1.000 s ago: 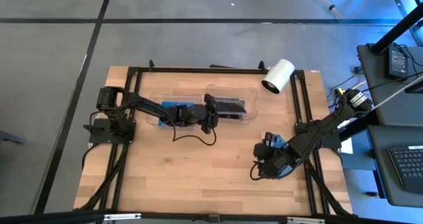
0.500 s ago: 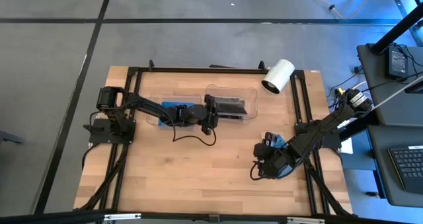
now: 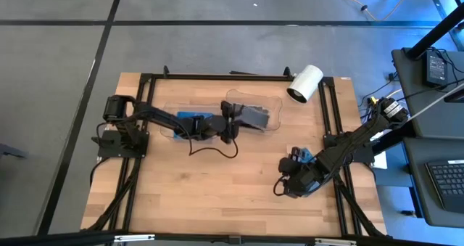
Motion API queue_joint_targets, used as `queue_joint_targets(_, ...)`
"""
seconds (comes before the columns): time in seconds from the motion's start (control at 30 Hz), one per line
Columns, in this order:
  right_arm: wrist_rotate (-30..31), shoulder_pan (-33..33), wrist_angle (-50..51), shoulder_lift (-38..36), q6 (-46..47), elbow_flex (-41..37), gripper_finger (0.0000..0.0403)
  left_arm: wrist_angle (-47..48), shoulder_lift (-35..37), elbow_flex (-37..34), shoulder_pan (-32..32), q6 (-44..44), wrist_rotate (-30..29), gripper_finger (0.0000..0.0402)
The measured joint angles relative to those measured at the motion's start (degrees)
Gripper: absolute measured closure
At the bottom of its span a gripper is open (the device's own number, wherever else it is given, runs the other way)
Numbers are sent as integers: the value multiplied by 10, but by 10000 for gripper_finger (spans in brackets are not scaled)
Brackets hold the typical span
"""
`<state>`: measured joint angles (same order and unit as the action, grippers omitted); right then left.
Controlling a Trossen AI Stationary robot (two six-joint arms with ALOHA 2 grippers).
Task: Pick & place jewel cases by type
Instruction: Put the black CD case into the right transparent bin, then put the blue CD case into the left transparent bin
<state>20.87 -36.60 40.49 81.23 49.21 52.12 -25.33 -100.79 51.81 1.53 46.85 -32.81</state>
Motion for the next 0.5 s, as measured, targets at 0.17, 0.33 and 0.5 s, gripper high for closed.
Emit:
queue_joint_targets(0.17,-11,0,0,0,16,0,119,8,10,0,-13,-16,32,238)
queue_joint_targets(0.33,-12,0,3,0,39,0,119,10,13,0,-36,-36,-10,242)
queue_joint_targets(0.5,-15,0,67,0,187,0,119,26,13,0,-64,-123,19,240)
